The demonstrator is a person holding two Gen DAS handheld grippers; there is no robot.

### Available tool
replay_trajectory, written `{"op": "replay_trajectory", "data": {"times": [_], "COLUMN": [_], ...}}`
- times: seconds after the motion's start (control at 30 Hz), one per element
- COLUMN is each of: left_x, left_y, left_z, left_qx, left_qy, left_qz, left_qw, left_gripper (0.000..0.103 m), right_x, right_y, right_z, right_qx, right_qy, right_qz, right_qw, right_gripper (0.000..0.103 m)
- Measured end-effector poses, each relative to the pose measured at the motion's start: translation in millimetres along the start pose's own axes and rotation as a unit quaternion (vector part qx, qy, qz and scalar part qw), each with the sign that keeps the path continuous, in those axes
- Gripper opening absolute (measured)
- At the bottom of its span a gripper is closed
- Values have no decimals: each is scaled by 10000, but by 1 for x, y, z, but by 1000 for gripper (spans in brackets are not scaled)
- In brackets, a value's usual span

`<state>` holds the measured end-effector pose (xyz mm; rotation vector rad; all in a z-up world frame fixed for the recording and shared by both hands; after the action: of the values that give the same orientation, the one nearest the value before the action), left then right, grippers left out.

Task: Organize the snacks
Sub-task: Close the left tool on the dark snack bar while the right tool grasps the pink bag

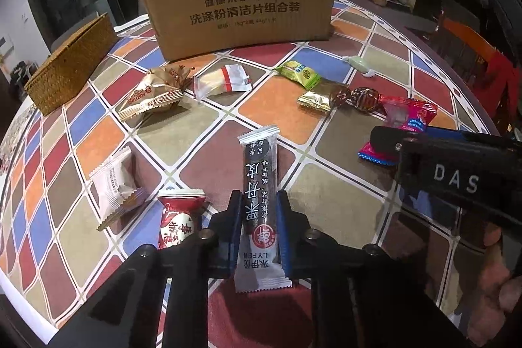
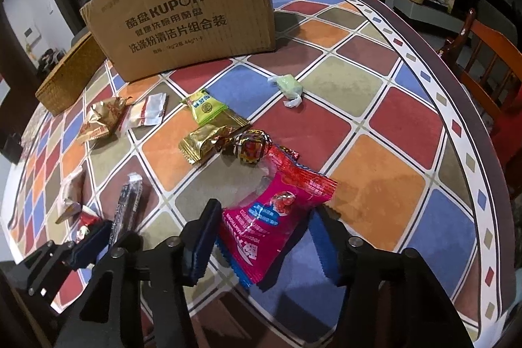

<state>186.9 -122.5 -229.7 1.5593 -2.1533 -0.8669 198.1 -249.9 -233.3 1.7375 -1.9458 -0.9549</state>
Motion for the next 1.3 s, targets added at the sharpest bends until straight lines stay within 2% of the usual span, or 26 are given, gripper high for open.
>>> {"op": "replay_trajectory", "data": {"times": [0.5, 1.3], "left_x": [-3, -27], "left_y": [8, 54], "left_z": [-9, -37], "left_qx": [132, 580], "left_qy": [128, 505], "left_qz": [-22, -196], "left_qw": [9998, 9968], "left_gripper": [17, 17], "right_x": [0, -17], "right_y": [15, 59], "right_z": [-10, -33], "right_qx": [202, 530], "right_qy": [-16, 231], "right_qz": [-93, -204], "right_qw": [9998, 9981], "right_gripper": [43, 43]}}
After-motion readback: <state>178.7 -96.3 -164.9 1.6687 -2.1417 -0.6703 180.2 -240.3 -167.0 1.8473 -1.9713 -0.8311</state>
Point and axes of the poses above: each gripper's, at about its wrist camera, not at the fingertips, and y roughly against the way its jaws point, x to its right, z to its underside, the point moved 6 cm from there along -y, roughly the way its jaws point, and after that the axes turned 15 degrees about x, right-handed, at the moved point
